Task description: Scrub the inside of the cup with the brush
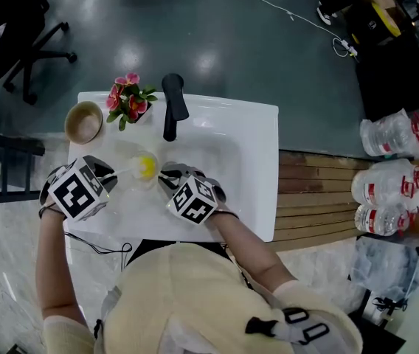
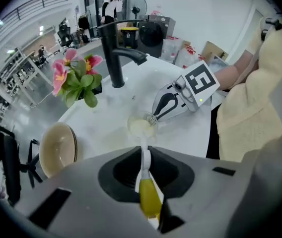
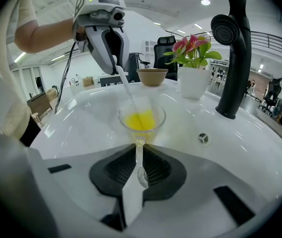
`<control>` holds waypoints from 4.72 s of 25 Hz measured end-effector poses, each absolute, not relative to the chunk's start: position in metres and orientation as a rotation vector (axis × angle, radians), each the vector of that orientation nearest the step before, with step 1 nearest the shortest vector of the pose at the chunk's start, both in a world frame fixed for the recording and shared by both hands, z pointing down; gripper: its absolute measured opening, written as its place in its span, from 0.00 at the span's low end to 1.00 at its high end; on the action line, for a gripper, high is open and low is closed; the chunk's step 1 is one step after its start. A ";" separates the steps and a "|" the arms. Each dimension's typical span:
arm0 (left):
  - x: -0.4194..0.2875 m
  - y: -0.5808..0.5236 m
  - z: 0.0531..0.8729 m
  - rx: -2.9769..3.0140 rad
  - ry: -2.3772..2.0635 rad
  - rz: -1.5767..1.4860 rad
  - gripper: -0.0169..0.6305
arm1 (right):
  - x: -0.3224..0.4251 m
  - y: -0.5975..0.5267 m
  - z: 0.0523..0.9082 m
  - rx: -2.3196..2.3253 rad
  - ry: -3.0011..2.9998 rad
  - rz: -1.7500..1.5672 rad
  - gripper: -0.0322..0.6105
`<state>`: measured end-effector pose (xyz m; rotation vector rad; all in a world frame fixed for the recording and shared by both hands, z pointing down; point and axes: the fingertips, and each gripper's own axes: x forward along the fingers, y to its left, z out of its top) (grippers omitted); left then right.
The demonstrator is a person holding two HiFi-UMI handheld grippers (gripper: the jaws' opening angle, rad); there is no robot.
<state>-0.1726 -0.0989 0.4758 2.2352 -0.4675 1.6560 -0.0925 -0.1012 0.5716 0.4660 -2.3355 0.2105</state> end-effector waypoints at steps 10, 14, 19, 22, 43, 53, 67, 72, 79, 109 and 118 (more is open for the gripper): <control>-0.170 -0.074 0.478 2.232 -0.738 1.579 0.09 | -0.095 -0.099 0.570 0.463 -2.325 0.184 0.13; -0.165 -0.071 0.478 2.230 -0.767 1.640 0.09 | -0.096 -0.099 0.571 0.465 -2.319 0.180 0.13; -0.156 -0.069 0.472 2.233 -0.720 1.809 0.09 | -0.097 -0.097 0.570 0.459 -2.312 0.172 0.13; -0.149 -0.070 0.467 2.245 -0.668 1.951 0.09 | -0.097 -0.097 0.570 0.459 -2.309 0.172 0.13; -0.150 -0.072 0.425 2.269 -0.423 2.233 0.09 | -0.096 -0.095 0.566 0.483 -2.269 0.039 0.13; -0.166 -0.067 0.400 2.277 -0.449 2.183 0.09 | -0.099 -0.091 0.564 0.475 -2.239 -0.094 0.13; -0.171 -0.084 0.362 2.345 -0.597 2.093 0.09 | -0.102 -0.084 0.563 0.448 -2.212 -0.215 0.13; -0.150 -0.087 0.384 2.370 -0.456 2.134 0.09 | -0.103 -0.082 0.564 0.445 -2.203 -0.234 0.13; -0.115 -0.105 0.404 2.418 -0.363 2.042 0.09 | -0.103 -0.080 0.564 0.439 -2.193 -0.257 0.13; -0.166 -0.118 0.441 2.212 -0.483 2.160 0.09 | -0.099 -0.083 0.565 0.454 -2.189 -0.211 0.13; -0.185 -0.106 0.438 2.170 -0.556 2.150 0.09 | -0.097 -0.086 0.564 0.467 -2.199 -0.151 0.13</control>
